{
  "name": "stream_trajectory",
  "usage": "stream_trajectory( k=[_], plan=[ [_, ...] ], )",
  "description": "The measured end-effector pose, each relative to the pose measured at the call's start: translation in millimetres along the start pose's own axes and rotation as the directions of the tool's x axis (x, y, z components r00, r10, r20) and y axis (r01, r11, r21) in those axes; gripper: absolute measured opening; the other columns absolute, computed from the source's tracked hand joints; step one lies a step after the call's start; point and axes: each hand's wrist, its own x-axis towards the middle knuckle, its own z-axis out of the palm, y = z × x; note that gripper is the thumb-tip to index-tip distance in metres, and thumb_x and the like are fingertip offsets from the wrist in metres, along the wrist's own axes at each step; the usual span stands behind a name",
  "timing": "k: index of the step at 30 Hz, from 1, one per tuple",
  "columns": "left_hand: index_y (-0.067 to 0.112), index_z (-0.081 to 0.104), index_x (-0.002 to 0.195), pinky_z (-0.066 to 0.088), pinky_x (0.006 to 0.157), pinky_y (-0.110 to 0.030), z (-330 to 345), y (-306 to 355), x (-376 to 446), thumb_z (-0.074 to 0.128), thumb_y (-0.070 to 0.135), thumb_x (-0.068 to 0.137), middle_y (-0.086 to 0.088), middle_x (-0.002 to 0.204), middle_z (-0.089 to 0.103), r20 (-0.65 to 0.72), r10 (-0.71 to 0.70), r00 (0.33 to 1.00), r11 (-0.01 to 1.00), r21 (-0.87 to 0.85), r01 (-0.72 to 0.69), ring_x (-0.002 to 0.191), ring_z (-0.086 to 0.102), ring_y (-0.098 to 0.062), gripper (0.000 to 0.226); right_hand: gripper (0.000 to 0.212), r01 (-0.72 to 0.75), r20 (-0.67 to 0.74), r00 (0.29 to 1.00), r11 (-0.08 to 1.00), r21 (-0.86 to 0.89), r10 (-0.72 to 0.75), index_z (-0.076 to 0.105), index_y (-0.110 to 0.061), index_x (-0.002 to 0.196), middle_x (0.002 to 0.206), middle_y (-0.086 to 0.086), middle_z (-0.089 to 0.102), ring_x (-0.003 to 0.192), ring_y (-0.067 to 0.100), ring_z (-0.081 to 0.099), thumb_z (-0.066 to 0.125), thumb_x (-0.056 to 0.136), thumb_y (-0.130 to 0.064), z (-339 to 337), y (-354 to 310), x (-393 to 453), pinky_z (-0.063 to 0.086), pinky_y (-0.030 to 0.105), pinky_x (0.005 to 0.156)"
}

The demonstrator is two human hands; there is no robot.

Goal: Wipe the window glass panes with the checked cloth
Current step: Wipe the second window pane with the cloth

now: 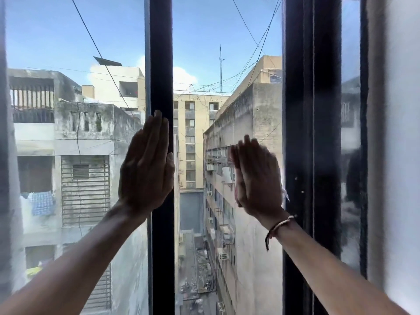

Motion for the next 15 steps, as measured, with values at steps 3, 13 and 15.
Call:
stream_trajectory(
  k=[3,13,15],
  plan=[
    [0.002,0.024,0.162,0.023,0.134,-0.040,0,1,0,0.037,0.018,0.105,-0.018,0.173,0.023,-0.014,0.003,1.000,1.000,-0.005,-0.003,0.163,0.018,-0.026,0.061,0.056,-0.225,-0.122,0.967,0.974,0.017,0.226,0.032,-0.012,0.164,0.173,0.015,0.032,0.162,0.030,0.029,0.034,0.109,-0.021,6,-5,76,0.030,0.052,0.131],
    [0.003,0.023,0.163,0.029,0.131,-0.047,-2,1,-5,0.038,0.016,0.104,-0.017,0.173,0.023,0.011,-0.007,1.000,1.000,-0.021,0.007,0.163,0.020,-0.027,0.061,0.052,0.086,0.162,0.982,0.992,0.089,-0.100,0.050,-0.015,0.150,0.169,0.011,0.042,0.156,0.028,0.043,0.064,0.100,-0.014,2,-36,-115,0.046,0.056,0.117],
    [0.003,0.023,0.162,0.029,0.131,-0.046,-2,5,-5,0.038,0.016,0.104,-0.018,0.173,0.023,0.005,-0.019,1.000,1.000,-0.022,0.019,0.163,0.019,-0.027,0.061,0.029,-0.194,0.116,0.975,0.980,0.044,0.188,0.062,-0.011,0.133,0.165,0.013,0.045,0.151,0.035,0.047,0.052,0.106,-0.017,-3,-13,-79,0.041,0.057,0.120]
  ],
)
